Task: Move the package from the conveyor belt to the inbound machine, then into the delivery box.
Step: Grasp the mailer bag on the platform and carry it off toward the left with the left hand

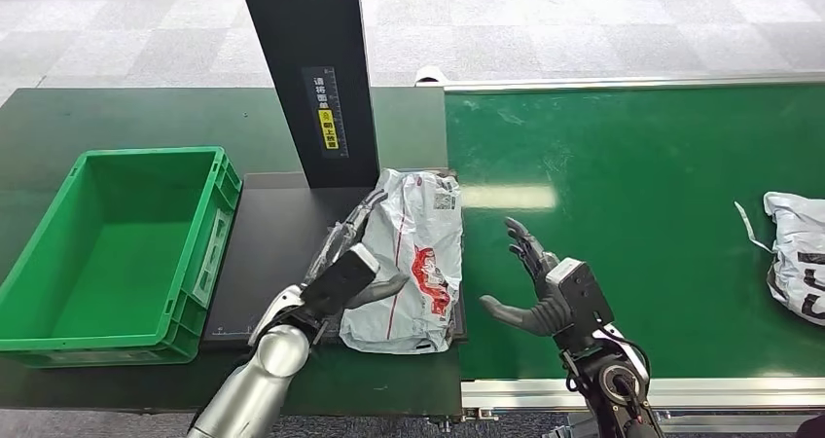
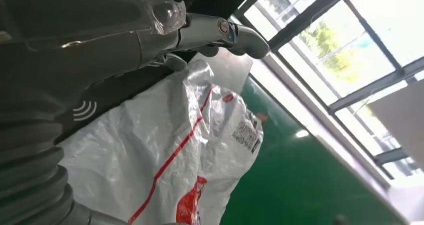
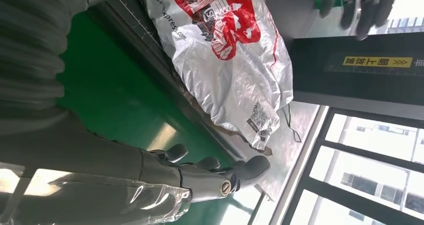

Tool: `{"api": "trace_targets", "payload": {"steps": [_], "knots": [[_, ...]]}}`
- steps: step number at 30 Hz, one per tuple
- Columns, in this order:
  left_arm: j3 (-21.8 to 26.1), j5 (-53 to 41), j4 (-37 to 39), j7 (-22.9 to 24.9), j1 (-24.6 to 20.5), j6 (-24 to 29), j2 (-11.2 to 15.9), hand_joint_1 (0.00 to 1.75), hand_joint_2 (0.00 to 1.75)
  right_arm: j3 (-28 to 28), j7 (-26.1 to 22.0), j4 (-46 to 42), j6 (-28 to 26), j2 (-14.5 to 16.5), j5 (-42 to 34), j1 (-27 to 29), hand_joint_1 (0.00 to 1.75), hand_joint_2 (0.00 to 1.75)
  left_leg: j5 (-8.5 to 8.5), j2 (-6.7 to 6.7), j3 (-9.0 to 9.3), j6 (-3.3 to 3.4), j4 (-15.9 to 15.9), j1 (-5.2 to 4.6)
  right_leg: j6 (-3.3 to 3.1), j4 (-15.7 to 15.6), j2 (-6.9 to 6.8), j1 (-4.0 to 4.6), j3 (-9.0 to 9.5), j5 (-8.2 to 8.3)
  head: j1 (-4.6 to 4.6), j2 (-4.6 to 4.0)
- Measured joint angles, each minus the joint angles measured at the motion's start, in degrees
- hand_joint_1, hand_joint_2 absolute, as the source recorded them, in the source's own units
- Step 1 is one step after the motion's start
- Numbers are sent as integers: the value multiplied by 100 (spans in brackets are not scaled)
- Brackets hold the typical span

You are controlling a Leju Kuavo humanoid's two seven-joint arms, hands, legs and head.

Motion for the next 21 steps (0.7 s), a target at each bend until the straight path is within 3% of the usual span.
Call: {"api": "trace_targets", "payload": {"steps": [10, 21], "knots": [[-489, -1018, 1739, 1146, -719, 21, -59, 0, 175, -287, 120, -57, -264, 71, -31, 77, 0, 175, 0, 0, 0, 0, -1, 0, 0, 0, 1, 0, -1, 0, 0, 0], [-601, -1369, 2475, 1222, -1080, -171, -121, 0, 175, -555, 224, -92, -290, 160, -108, 166, 0, 175, -1, -2, 17, -1, -4, 0, 0, 0, -1, 0, 25, 0, 0, 0]]}}
